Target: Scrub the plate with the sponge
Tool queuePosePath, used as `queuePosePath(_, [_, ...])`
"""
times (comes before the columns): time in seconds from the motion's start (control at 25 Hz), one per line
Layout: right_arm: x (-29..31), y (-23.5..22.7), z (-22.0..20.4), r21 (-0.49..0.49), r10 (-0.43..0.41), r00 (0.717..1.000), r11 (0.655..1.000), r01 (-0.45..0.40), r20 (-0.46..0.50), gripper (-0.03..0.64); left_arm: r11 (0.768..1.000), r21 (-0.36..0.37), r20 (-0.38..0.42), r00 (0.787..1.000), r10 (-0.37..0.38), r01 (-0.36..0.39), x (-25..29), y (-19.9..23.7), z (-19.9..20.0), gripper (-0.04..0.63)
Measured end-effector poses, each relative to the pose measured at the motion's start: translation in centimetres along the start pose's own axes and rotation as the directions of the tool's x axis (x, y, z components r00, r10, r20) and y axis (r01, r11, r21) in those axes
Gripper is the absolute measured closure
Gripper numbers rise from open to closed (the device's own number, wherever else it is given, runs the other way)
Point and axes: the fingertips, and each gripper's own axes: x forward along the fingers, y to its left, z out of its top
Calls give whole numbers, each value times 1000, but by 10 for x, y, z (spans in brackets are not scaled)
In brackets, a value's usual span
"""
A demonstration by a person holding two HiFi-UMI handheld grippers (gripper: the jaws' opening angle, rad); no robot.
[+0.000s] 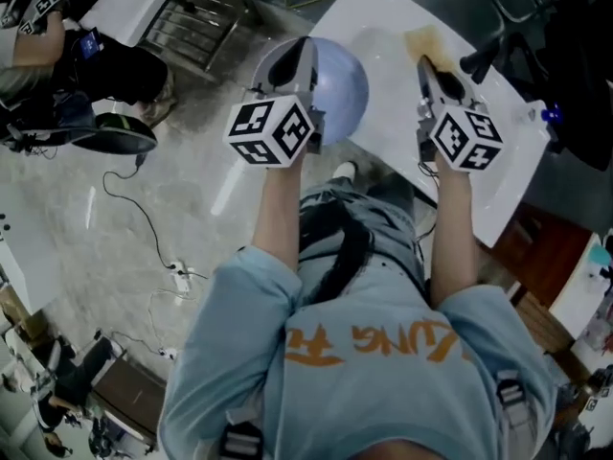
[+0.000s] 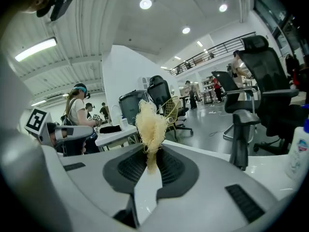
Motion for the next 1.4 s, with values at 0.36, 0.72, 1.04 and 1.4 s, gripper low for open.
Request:
queuePosePath(0.36, [-66, -76, 44, 34, -195, 970, 981, 192, 143, 565, 955, 82, -65, 958, -280, 285, 89, -122, -4, 594])
queuePosePath(0.72, [-145, -163, 96, 63, -413, 879, 910, 411, 236, 565, 903, 100, -57, 908, -414, 418, 163, -255, -3, 594])
queuePosePath(1.04, [-163, -169, 99, 17, -530, 816, 841, 541, 232, 565, 858, 231, -101, 889, -447, 458, 157, -295, -8, 594])
queuePosePath(1.4, [-156, -162, 116, -62, -546, 804, 817, 573, 237, 565, 840, 232, -103, 871, -480, 491, 163, -290, -4, 594])
